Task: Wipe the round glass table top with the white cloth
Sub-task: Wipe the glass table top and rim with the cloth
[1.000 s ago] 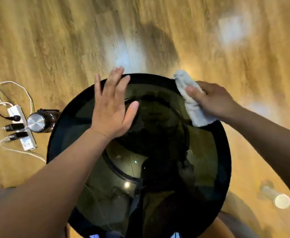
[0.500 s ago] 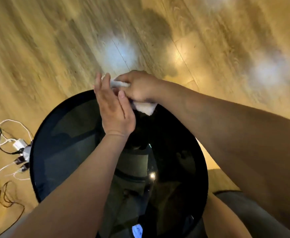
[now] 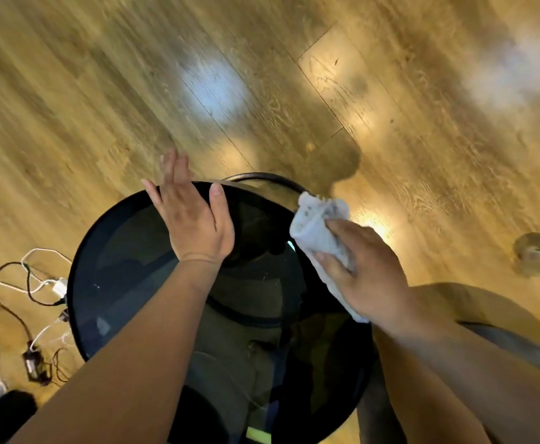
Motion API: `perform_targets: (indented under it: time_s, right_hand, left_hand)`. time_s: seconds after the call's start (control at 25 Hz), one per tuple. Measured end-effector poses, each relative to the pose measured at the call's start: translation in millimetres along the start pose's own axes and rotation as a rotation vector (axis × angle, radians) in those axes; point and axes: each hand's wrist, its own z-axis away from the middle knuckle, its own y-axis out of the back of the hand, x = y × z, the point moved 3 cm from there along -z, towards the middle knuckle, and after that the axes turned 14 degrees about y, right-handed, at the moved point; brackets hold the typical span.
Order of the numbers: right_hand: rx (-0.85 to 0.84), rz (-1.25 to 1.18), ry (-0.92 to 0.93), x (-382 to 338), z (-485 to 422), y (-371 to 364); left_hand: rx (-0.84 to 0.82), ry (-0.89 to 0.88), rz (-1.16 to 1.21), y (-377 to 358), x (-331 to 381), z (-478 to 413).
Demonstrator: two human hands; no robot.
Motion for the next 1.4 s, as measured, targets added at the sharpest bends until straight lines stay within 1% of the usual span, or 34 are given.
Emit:
perform_targets:
  time_s: [0.08, 0.16, 0.2, 0.24, 0.32, 0.4, 0.44, 0.52, 0.6, 0.72, 0.8, 0.88, 0.96, 1.0, 1.04, 1.08, 1.12, 1.16, 1.2, 1.24, 1.28, 1.4]
  right_hand:
    - [-0.093, 0.096, 0.178, -25, -72, -7]
    - [-0.256, 0.13, 0.281, -53, -130, -17]
    - [-0.29, 0.148, 0.323, -64, -147, -19]
    - [-0.265, 0.166, 0.346, -69, -154, -19]
    - [-0.117, 0.184, 0.313, -54, -130, -16]
    - [0.104, 0.147, 0.167, -23, -60, -14]
    - [0.182, 0.099, 0.083, -10, -19, -15]
    - [0.242, 0.05, -0.025, 9, 39, -23]
    - [0.227, 0.029, 0.014, 19, 41, -28]
    - [0.209, 0.031, 0.139, 13, 5, -24]
    - [0.17, 0.062, 0.221, 8, -23, -18]
    - [0.099, 0.086, 0.31, -6, -60, -13]
    - [-0.018, 0.151, 0.359, -29, -108, -14]
    - [-0.082, 0.189, 0.36, -40, -130, -17]
    - [-0.124, 0.212, 0.363, -49, -148, -19]
    - [-0.128, 0.214, 0.375, -56, -161, -21]
    - [-0.113, 0.198, 0.385, -61, -167, -21]
    - [-0.103, 0.169, 0.378, -59, -168, -19]
    - [-0.09, 0.139, 0.356, -53, -162, -17]
    - [-0.059, 0.115, 0.326, -43, -149, -14]
    - [-0.018, 0.082, 0.286, -31, -130, -11]
    - [0.119, -0.115, 0.108, 13, -37, -9]
  left_hand:
    - [0.015, 0.004, 0.005, 2, 1, 1]
    - [0.045, 0.026, 0.054, 6, 2, 0]
    - [0.062, 0.05, 0.083, 9, 1, -4]
    - [0.074, 0.078, 0.097, 10, 0, -11]
    - [0.089, 0.137, 0.067, 11, -3, -25]
    - [0.116, 0.203, 0.017, 13, -10, -40]
    - [0.128, 0.232, -0.003, 13, -12, -46]
    - [0.135, 0.263, -0.045, 12, -12, -52]
    - [0.127, 0.257, -0.058, 15, -15, -51]
    - [0.072, 0.3, -0.002, 25, -42, -59]
    - [0.052, 0.412, 0.046, 36, -73, -64]
    - [0.017, 0.587, 0.055, 48, -109, -64]
    - [-0.043, 0.727, -0.011, 67, -140, -53]
    - [-0.081, 0.73, -0.069, 76, -147, -44]
    - [-0.116, 0.65, -0.134, 83, -144, -34]
    - [-0.159, 0.489, -0.191, 85, -130, -22]
    - [-0.222, 0.283, -0.232, 80, -107, -9]
    - [-0.313, 0.09, -0.27, 70, -79, 6]
    - [-0.409, -0.039, -0.321, 58, -51, 21]
    - [-0.486, -0.088, -0.37, 49, -29, 33]
    - [-0.527, -0.082, -0.403, 42, -15, 40]
    - [-0.55, -0.015, -0.43, 43, -6, 39]
